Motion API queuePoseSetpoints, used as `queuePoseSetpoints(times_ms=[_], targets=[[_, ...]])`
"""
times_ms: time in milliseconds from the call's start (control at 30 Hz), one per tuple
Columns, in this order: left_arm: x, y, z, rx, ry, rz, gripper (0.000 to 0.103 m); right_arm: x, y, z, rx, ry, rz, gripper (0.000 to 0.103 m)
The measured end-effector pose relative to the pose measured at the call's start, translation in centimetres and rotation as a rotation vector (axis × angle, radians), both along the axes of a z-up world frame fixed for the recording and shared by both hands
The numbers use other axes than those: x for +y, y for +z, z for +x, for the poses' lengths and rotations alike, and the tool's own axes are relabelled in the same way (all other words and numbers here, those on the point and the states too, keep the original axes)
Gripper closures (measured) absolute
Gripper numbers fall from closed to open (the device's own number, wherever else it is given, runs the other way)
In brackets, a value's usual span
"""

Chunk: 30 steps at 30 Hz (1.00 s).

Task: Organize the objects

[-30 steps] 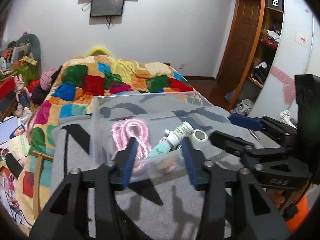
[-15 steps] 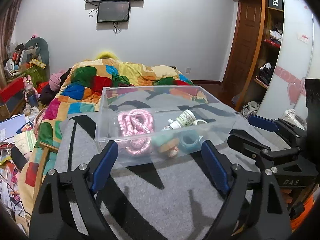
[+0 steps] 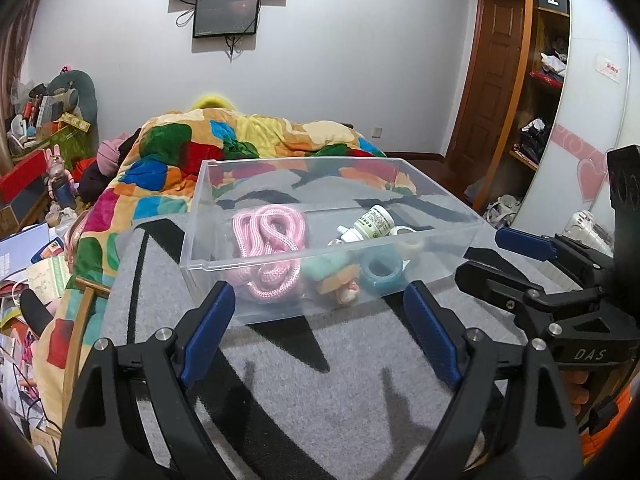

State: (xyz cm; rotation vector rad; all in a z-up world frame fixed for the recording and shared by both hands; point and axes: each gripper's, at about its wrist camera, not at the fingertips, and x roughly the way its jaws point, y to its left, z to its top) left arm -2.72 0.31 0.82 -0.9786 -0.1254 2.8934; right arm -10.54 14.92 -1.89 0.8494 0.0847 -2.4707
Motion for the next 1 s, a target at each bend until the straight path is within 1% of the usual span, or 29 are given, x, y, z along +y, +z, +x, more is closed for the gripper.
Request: queuePoseSetpoints(times_ms=[100, 233, 1000], targets=[[0.02, 0.02, 0.01, 0.002, 0.000, -0.002, 0.013, 0.07, 0.15, 0.13, 0.004, -0.002, -0.004, 0.016], [0.04, 0.10, 0.00, 0.004, -0.002, -0.002, 0.012, 0.03, 0.30, 0.20, 0.007, -0.002, -0.006, 0.016], [0.32, 0.11, -0.02, -0.006, -0.004, 0.005, 0.011, 0.12, 0.50, 0.61, 0.004, 0.006, -0.021, 0.016]])
